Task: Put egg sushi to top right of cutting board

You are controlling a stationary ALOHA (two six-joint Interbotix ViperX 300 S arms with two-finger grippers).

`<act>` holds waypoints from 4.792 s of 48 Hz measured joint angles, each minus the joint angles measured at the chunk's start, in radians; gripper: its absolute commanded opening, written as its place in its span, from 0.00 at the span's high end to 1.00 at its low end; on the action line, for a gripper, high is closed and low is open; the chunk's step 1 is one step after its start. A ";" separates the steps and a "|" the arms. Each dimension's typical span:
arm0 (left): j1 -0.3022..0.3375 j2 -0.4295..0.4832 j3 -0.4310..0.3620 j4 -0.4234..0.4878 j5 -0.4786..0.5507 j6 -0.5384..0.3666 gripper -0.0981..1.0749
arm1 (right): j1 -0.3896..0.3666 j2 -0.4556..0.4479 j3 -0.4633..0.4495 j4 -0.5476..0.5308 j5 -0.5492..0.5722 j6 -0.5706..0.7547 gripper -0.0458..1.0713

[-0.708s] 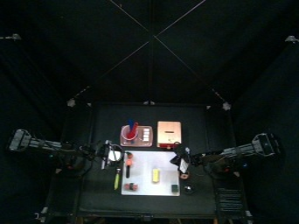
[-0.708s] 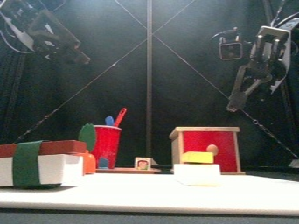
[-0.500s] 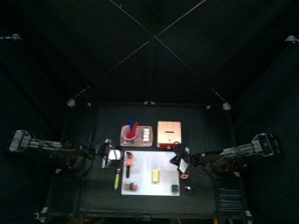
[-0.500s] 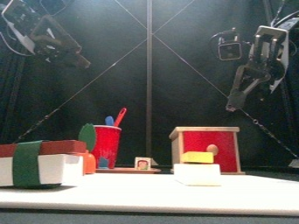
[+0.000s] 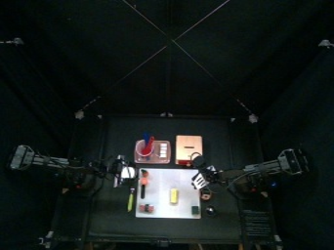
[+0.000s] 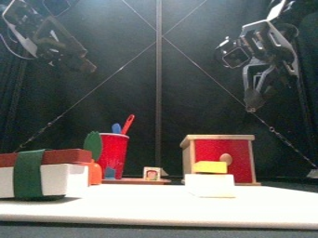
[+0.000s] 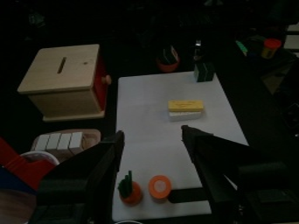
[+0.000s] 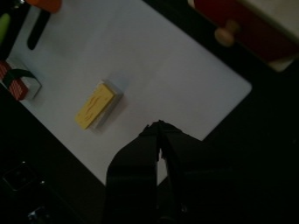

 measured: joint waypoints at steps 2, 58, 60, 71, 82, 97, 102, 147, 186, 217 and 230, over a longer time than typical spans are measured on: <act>0.000 0.000 0.000 0.000 0.000 0.000 0.15 | 0.000 0.025 -0.026 0.035 0.014 0.008 0.60; 0.012 -0.015 0.052 0.094 0.172 0.060 0.15 | 0.015 0.600 -0.476 0.222 0.114 0.377 0.04; 0.011 -0.015 0.052 0.086 0.173 0.060 0.15 | 0.017 0.607 -0.482 0.229 0.121 0.382 0.04; 0.011 -0.015 0.054 0.078 0.176 0.060 0.15 | 0.025 0.650 -0.488 0.241 0.141 0.402 0.05; 0.011 -0.015 0.054 0.077 0.178 0.061 0.15 | 0.025 0.690 -0.499 0.241 0.140 0.419 0.14; 0.011 -0.015 0.054 0.075 0.176 0.061 0.15 | 0.026 0.718 -0.518 0.236 0.141 0.411 0.30; 0.011 -0.015 0.054 0.075 0.176 0.060 0.15 | 0.025 0.716 -0.518 0.235 0.147 0.407 0.31; 0.015 -0.015 0.054 0.015 0.178 0.057 0.15 | -0.155 0.468 -0.225 0.239 0.247 0.169 0.30; 0.034 -0.018 0.054 -0.005 0.176 0.057 0.15 | -0.155 0.466 -0.156 0.258 0.144 0.169 0.06; 0.035 -0.018 0.029 -0.021 0.178 0.058 0.15 | -0.121 0.327 -0.304 0.124 0.397 0.164 0.06; 0.034 -0.018 0.003 -0.021 0.167 0.058 0.15 | -0.101 0.256 -0.253 0.078 0.382 0.150 0.07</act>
